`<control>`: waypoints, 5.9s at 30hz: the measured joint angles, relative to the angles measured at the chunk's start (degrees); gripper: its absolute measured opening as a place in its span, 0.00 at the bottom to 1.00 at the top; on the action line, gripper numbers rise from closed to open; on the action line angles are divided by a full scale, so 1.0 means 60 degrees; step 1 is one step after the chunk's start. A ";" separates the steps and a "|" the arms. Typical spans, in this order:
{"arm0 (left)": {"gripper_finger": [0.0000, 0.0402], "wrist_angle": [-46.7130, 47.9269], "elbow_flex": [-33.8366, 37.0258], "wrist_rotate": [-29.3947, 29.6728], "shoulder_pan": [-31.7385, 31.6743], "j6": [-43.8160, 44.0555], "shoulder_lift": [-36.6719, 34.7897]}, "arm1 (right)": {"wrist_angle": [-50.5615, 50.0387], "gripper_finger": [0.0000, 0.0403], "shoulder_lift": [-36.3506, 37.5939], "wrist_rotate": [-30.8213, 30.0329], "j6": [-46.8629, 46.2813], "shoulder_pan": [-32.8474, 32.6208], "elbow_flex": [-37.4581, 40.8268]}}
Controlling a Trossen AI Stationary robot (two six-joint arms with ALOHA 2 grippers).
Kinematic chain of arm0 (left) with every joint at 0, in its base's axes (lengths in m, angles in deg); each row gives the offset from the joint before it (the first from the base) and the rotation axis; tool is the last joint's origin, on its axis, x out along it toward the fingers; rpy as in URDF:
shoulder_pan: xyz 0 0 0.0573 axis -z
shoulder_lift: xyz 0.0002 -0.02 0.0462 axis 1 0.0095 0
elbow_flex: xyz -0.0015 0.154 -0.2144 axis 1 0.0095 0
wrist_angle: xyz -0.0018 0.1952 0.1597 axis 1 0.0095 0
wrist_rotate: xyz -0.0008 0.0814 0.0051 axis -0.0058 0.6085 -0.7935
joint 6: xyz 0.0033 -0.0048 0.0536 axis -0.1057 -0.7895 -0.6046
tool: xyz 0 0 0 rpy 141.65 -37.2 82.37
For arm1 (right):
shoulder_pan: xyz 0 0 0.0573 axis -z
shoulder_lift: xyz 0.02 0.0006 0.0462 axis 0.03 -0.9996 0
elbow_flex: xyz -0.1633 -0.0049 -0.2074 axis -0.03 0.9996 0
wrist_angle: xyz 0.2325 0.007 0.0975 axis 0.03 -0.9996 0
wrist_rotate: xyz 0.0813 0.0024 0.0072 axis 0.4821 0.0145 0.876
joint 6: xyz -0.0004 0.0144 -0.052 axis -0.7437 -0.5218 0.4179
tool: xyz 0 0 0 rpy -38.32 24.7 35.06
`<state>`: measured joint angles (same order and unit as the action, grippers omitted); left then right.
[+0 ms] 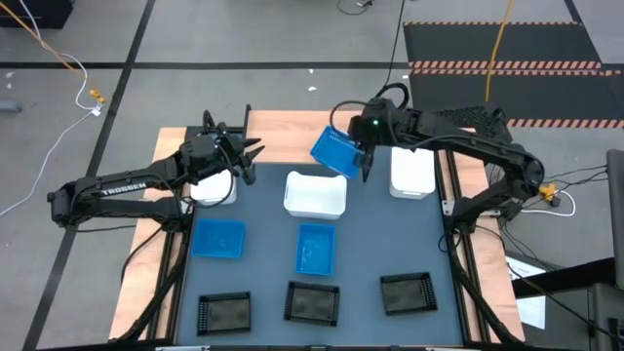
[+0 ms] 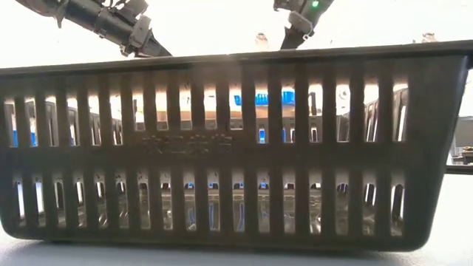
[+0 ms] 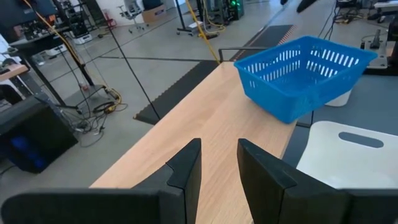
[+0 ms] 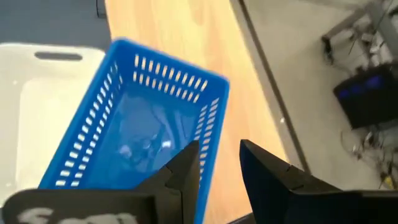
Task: Stack baskets on shelf by color
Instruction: Put the right blue bin on the shelf, then put the middle white bin on the shelf
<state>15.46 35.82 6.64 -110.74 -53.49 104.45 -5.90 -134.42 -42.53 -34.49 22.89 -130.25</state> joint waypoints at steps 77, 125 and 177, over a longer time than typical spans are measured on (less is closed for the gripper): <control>0.26 -0.4722 -0.0004 -0.0002 -0.0272 -0.1245 0.2138 | -0.0645 0.02 -0.1154 -0.0361 -0.0242 -0.0525 0.0550; 0.26 0.0469 -0.0004 -0.0269 0.0444 -0.0925 -0.0987 | 0.0353 0.26 -0.1839 0.2567 0.5978 -0.3132 0.1342; 0.26 0.1439 -0.0004 -0.0444 0.0828 -0.0438 -0.0980 | -0.0291 0.00 -0.2406 -0.0111 0.8914 -0.3399 0.1949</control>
<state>24.09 35.80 3.98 -105.77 -56.11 98.57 -7.65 -148.85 -43.19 18.99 2.49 -118.56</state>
